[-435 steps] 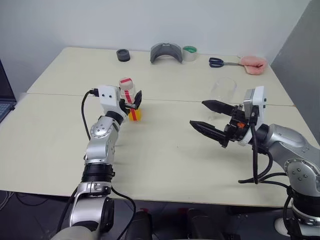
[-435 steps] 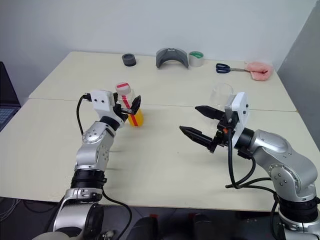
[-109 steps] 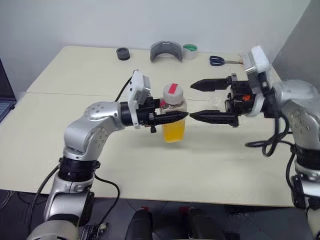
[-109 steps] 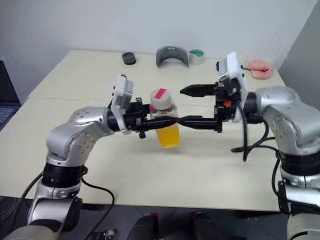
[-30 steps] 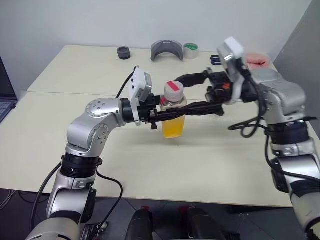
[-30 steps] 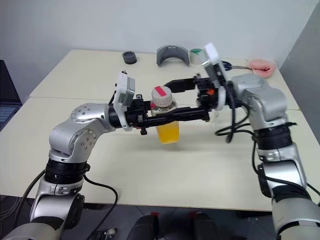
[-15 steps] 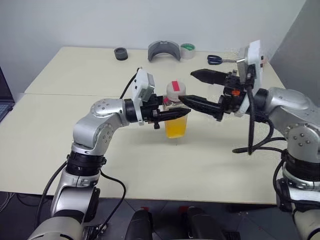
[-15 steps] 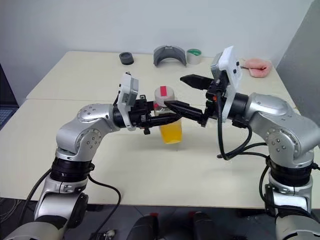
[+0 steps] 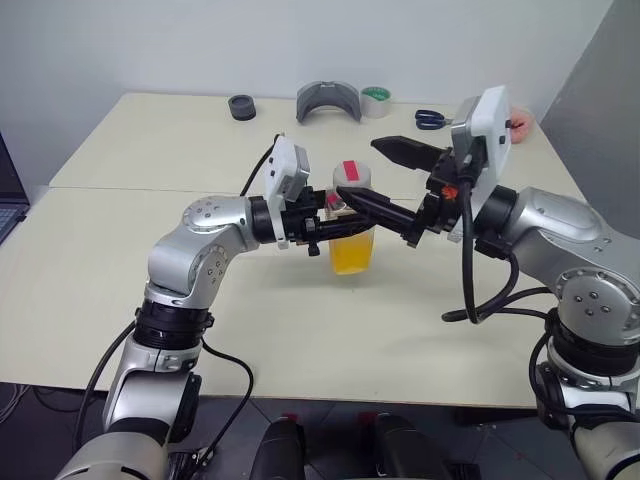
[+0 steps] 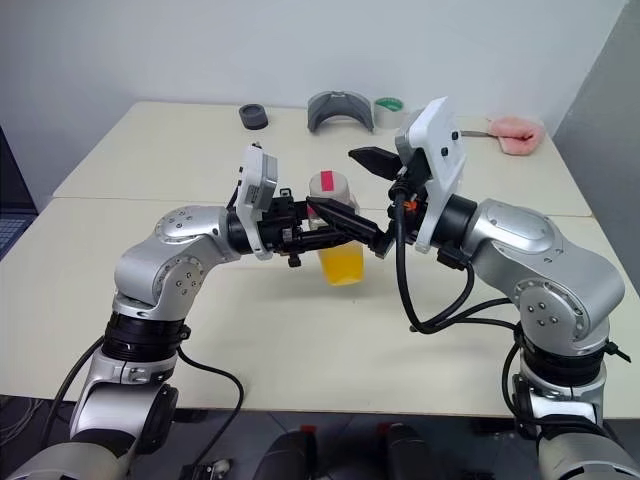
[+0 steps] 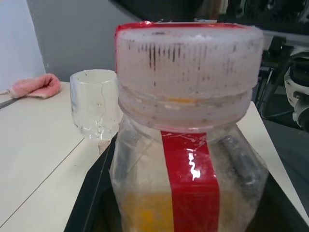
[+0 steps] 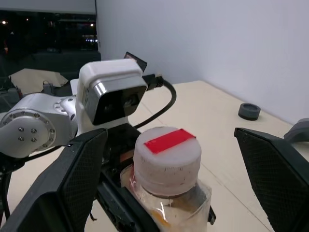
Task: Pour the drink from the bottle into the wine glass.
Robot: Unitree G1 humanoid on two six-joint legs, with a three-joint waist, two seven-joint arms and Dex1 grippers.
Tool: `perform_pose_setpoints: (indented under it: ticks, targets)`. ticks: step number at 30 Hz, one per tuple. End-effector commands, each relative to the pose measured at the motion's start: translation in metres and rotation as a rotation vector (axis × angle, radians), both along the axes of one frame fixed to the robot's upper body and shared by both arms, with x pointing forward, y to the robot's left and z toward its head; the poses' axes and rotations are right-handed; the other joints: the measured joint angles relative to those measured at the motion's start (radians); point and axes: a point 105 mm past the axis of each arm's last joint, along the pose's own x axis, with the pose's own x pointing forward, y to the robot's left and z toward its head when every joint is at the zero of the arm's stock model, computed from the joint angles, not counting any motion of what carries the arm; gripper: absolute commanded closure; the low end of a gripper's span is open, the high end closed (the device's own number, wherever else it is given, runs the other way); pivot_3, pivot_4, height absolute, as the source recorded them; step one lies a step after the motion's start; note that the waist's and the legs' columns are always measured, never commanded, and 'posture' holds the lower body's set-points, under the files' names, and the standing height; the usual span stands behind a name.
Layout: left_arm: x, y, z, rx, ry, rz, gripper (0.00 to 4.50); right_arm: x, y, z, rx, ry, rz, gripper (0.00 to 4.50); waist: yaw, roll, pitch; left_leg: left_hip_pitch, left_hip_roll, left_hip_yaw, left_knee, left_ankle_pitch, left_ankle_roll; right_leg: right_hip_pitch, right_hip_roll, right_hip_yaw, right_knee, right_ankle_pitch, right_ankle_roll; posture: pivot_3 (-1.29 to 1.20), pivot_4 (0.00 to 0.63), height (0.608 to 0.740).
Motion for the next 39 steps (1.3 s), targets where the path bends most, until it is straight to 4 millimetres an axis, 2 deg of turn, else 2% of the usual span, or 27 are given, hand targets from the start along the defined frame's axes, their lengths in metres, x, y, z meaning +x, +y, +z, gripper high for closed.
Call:
perform_pose_setpoints:
  ticks: [1, 9, 18, 32, 39]
  targets:
    - [-0.005, -0.003, 0.017, -0.021, -0.081, -0.024, 2.55, -0.002, 0.003, 0.006, 0.008, -0.05, 0.014, 0.02, 0.0, 0.0, 0.0, 0.0, 0.0, 0.0, 0.0, 0.0, 0.0, 0.0, 0.0, 0.0, 0.0, 0.0, 0.0, 0.0, 0.15, 0.74]
    - [-0.008, -0.004, 0.016, -0.011, -0.082, -0.03, 2.55, 0.005, 0.008, 0.014, 0.079, -0.029, 0.005, 0.02, 0.0, 0.0, 0.0, 0.0, 0.0, 0.0, 0.0, 0.0, 0.0, 0.0, 0.0, 0.0, 0.0, 0.0, 0.0, 0.0, 0.15, 0.74]
    - [-0.006, -0.004, 0.017, -0.01, -0.084, -0.028, 2.55, 0.013, 0.002, 0.011, 0.091, 0.004, -0.037, 0.02, 0.0, 0.0, 0.0, 0.0, 0.0, 0.0, 0.0, 0.0, 0.0, 0.0, 0.0, 0.0, 0.0, 0.0, 0.0, 0.0, 0.15, 0.74]
    - [-0.005, -0.005, 0.016, -0.013, -0.087, -0.022, 2.55, 0.021, -0.024, 0.005, 0.033, 0.009, -0.112, 0.02, 0.0, 0.0, 0.0, 0.0, 0.0, 0.0, 0.0, 0.0, 0.0, 0.0, 0.0, 0.0, 0.0, 0.0, 0.0, 0.0, 0.15, 0.74]
    - [-0.004, -0.005, 0.016, -0.017, -0.085, -0.023, 2.55, 0.017, -0.026, 0.007, 0.033, 0.015, -0.107, 0.02, 0.0, 0.0, 0.0, 0.0, 0.0, 0.0, 0.0, 0.0, 0.0, 0.0, 0.0, 0.0, 0.0, 0.0, 0.0, 0.0, 0.15, 0.74]
